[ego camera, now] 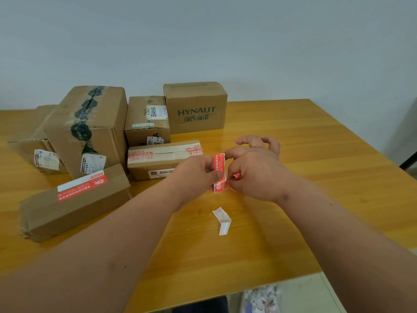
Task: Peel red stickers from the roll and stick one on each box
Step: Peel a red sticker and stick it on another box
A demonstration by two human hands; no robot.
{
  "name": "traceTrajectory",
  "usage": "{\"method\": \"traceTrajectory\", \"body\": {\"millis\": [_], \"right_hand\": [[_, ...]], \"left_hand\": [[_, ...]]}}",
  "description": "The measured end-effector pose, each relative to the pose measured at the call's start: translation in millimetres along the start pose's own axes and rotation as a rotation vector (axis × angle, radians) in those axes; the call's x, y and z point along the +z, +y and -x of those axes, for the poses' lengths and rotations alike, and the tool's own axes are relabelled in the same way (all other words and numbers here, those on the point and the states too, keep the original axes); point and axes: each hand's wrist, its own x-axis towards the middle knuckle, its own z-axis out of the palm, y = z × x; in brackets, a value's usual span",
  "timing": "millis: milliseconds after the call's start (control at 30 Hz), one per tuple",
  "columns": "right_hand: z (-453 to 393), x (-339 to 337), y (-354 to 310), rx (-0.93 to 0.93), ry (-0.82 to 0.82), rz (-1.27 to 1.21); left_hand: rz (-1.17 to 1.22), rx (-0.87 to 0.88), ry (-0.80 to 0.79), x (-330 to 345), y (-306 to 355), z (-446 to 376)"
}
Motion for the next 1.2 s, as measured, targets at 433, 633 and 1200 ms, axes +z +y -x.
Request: {"method": "traceTrajectory", "body": {"millis": [433, 633, 1200], "right_hand": [[4.6, 1.0, 2.4, -0.007, 0.003, -0.030], [5.5, 0.2, 1.8, -0.011, 0.009, -0.051], [0.1, -13.6, -11.2, 0.133, 0.148, -0.156]], "left_hand": [[0.074, -0.092, 0.075, -0.4, -6.1, -7.4], [0.088, -0.087, 0.121, -1.4, -7.3, -9.3], [0.204, -0.117, -0.004, -23.9, -11.5, 6.8]]}}
